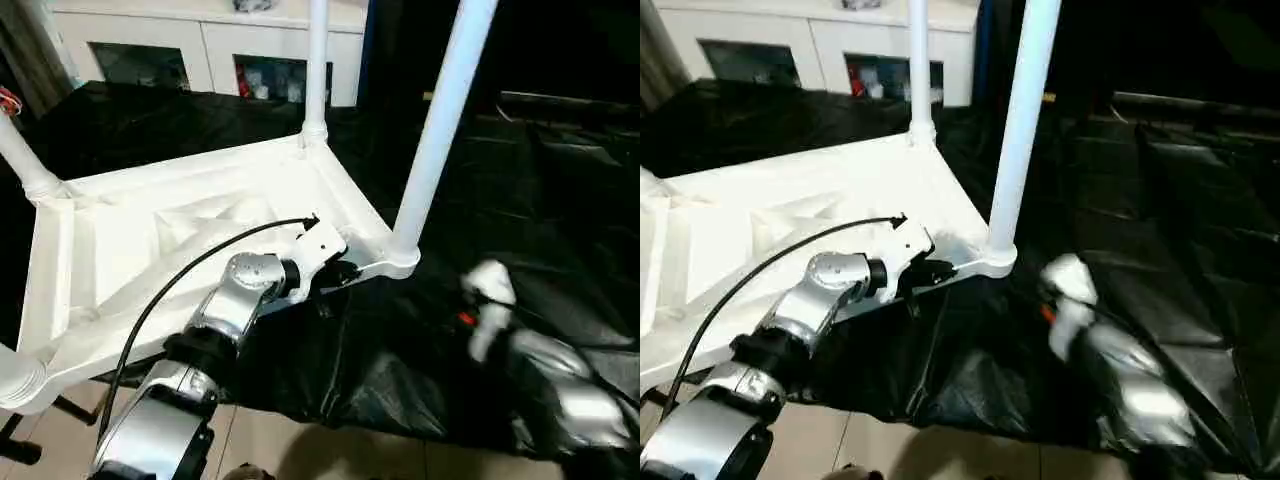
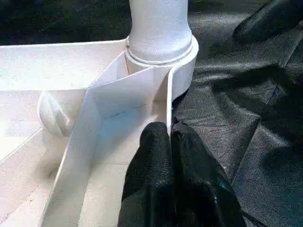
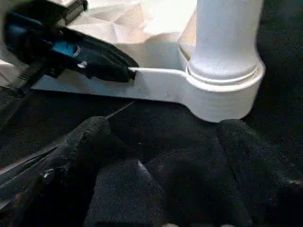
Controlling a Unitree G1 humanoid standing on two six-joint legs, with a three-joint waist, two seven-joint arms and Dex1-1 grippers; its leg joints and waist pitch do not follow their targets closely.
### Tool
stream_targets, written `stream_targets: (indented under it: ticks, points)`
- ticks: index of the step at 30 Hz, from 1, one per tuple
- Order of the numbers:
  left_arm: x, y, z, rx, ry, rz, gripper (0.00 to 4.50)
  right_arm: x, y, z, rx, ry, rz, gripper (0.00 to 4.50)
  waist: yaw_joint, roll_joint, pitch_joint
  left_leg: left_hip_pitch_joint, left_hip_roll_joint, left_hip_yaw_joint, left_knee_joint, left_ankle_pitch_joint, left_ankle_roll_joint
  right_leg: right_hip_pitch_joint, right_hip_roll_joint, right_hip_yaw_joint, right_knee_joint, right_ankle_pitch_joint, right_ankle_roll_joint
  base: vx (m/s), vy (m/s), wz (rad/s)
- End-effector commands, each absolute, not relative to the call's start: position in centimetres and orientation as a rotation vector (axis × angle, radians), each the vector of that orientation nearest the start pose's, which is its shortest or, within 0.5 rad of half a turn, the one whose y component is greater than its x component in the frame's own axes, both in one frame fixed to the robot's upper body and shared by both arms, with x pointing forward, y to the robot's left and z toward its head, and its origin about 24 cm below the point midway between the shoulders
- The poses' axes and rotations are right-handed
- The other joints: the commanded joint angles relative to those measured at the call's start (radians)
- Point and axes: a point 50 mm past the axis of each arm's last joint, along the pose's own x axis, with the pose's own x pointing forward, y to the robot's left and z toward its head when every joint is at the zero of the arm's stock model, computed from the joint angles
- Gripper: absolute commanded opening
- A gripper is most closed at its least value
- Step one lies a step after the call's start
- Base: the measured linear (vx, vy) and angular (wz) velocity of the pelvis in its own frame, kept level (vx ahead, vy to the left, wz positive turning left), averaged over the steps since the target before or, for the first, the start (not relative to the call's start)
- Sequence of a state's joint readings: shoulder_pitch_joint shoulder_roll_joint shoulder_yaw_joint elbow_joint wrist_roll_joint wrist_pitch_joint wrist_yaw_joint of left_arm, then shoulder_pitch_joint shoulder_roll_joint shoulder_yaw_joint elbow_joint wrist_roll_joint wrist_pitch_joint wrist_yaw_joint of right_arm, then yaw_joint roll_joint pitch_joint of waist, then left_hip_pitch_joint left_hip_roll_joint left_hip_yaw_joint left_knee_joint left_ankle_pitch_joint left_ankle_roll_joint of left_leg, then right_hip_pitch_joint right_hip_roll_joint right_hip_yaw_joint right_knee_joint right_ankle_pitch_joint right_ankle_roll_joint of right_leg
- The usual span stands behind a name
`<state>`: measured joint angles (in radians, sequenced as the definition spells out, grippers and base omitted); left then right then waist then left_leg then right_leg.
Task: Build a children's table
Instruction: Rotate leg to tighten
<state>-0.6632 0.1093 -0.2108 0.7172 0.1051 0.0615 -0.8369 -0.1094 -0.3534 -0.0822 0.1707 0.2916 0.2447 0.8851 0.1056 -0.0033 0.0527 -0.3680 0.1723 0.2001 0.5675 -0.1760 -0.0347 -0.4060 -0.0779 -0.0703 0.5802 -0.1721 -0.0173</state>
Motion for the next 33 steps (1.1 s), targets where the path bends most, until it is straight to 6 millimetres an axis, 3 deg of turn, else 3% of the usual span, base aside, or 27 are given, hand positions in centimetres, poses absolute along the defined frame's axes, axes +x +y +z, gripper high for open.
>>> stream_targets:
  ticks: [1,3,6,8,11,15,18,19,20,21,22,23,25,26,27,29,30,31,33]
  points:
    - [33.7,6.2,7.1,0.23,0.169,-1.088,0.58,25.3,-20.1,3.8,0.104,0.255,0.772,4.07,0.006,-0.024,-0.063,0.007,0.062,-0.028,-0.053,-0.168,0.115,0.054,-0.084,0.046,-0.072,-0.263,-0.172,0.0,0.0,0.0]
    - [33.6,6.3,7.5,0.224,0.149,-1.1,0.66,25.1,-19.8,3.9,0.103,0.253,0.774,4.07,0.007,-0.021,-0.063,0.008,0.068,-0.03,-0.055,-0.17,0.103,0.052,-0.085,0.046,-0.069,-0.246,-0.19,0.0,0.0,0.0]
    - [33.5,6.8,7.7,0.233,0.133,-1.075,0.96,25.0,-19.1,4.3,0.11,0.234,0.762,4.07,0.007,-0.017,-0.061,0.008,0.066,-0.03,-0.056,-0.178,0.098,0.051,-0.082,0.047,-0.068,-0.229,-0.189,0.0,0.0,0.0]
    - [33.5,7.4,8.2,0.211,0.113,-1.025,1.1,25.0,-18.6,4.6,0.12,0.22,0.761,4.07,0.004,-0.02,-0.062,0.009,0.065,-0.03,-0.056,-0.178,0.095,0.053,-0.082,0.047,-0.067,-0.223,-0.184,0.0,0.0,0.0]
    - [33.3,8.6,9.0,0.184,0.085,-0.961,1.3,25.0,-17.8,4.8,0.124,0.207,0.748,4.07,0.0,-0.003,-0.063,0.01,0.065,-0.032,-0.056,-0.18,0.08,0.053,-0.081,0.046,-0.064,-0.204,-0.194,0.0,0.0,0.0]
    - [32.2,10.6,10.0,0.1,0.079,-0.94,1.63,25.5,-16.8,4.8,0.147,0.188,0.726,4.07,-0.005,-0.001,-0.062,0.009,0.068,-0.033,-0.06,-0.19,0.061,0.054,-0.081,0.047,-0.061,-0.202,-0.207,0.0,0.0,0.0]
    - [29.7,12.7,10.0,0.064,0.171,-1.061,1.93,26.5,-15.3,4.7,0.173,0.188,0.731,4.07,-0.009,0.003,-0.063,0.016,0.068,-0.033,-0.061,-0.198,0.045,0.05,-0.078,0.047,-0.056,-0.207,-0.212,0.0,0.0,0.0]
    - [29.1,13.1,10.0,0.06,0.198,-1.092,1.93,26.8,-14.9,4.7,0.177,0.189,0.737,4.07,-0.016,0.003,-0.059,0.007,0.066,-0.037,-0.067,-0.199,0.045,0.053,-0.077,0.047,-0.055,-0.216,-0.214,0.0,0.0,0.0]
    - [28.5,13.5,10.0,0.055,0.222,-1.122,1.96,27.0,-14.6,4.7,0.178,0.19,0.741,4.07,-0.016,0.003,-0.058,0.02,0.064,-0.031,-0.064,-0.224,0.032,0.043,-0.072,0.048,-0.06,-0.253,-0.207,0.0,0.0,0.0]
    - [27.8,13.9,9.9,0.046,0.253,-1.147,2.02,27.4,-14.2,4.6,0.178,0.193,0.741,4.07,-0.019,-0.001,-0.056,0.017,0.063,-0.029,-0.065,-0.224,0.033,0.044,-0.071,0.05,-0.063,-0.259,-0.204,0.0,0.0,0.0]
    - [27.4,14.2,9.9,0.041,0.277,-1.166,2.2,27.7,-13.9,4.6,0.178,0.195,0.741,4.07,-0.015,0.008,-0.056,0.02,0.064,-0.03,-0.066,-0.224,0.024,0.041,-0.07,0.05,-0.061,-0.26,-0.204,0.0,0.0,0.0]
    - [26.8,14.7,9.9,0.041,0.307,-1.187,2.37,28.2,-13.4,4.5,0.177,0.197,0.74,4.07,-0.016,0.003,-0.056,0.021,0.064,-0.029,-0.067,-0.232,0.018,0.04,-0.067,0.051,-0.061,-0.257,-0.199,0.0,0.0,0.0]
    - [26.3,15.2,9.8,0.046,0.345,-1.189,2.37,29.0,-12.9,4.5,0.176,0.2,0.733,4.07,-0.014,0.007,-0.057,0.023,0.063,-0.029,-0.067,-0.241,0.003,0.039,-0.069,0.052,-0.056,-0.257,-0.202,0.0,0.0,0.0]
    - [26.1,15.8,9.4,0.078,0.382,-1.172,2.57,30.0,-12.3,4.4,0.173,0.204,0.709,4.07,-0.017,0.001,-0.057,0.023,0.063,-0.031,-0.068,-0.241,0.0,0.038,-0.071,0.052,-0.056,-0.258,-0.205,0.0,0.0,0.0]
    - [25.9,16.2,9.3,0.1,0.408,-1.157,2.57,30.7,-11.8,4.4,0.17,0.208,0.692,4.07,-0.021,0.004,-0.054,0.017,0.059,-0.032,-0.071,-0.243,-0.006,0.043,-0.069,0.051,-0.056,-0.273,-0.2,0.0,0.0,0.0]
    - [25.7,17.1,8.6,0.159,0.475,-1.104,2.84,32.1,-10.8,4.5,0.169,0.213,0.67,4.07,-0.023,0.007,-0.055,0.022,0.058,-0.03,-0.067,-0.246,-0.021,0.041,-0.071,0.055,-0.055,-0.273,-0.192,0.0,0.0,0.0]
    - [25.7,17.1,8.6,0.16,0.476,-1.103,2.91,32.1,-10.7,4.5,0.169,0.213,0.67,4.07,-0.021,0.009,-0.056,0.026,0.059,-0.03,-0.067,-0.245,-0.023,0.039,-0.071,0.056,-0.054,-0.268,-0.189,0.0,0.0,0.0]
    - [25.5,17.4,8.4,0.169,0.502,-1.083,2.91,32.4,-10.3,4.6,0.169,0.215,0.669,4.07,-0.022,0.001,-0.056,0.022,0.057,-0.029,-0.067,-0.236,-0.02,0.043,-0.069,0.056,-0.053,-0.256,-0.186,0.0,0.0,0.0]
    - [25.2,18.0,7.8,0.197,0.55,-1.053,3.17,33.1,-9.5,4.7,0.162,0.209,0.648,4.07,-0.019,0.005,-0.058,0.022,0.057,-0.029,-0.065,-0.222,-0.019,0.041,-0.071,0.057,-0.046,-0.234,-0.197,0.0,0.0,0.0]
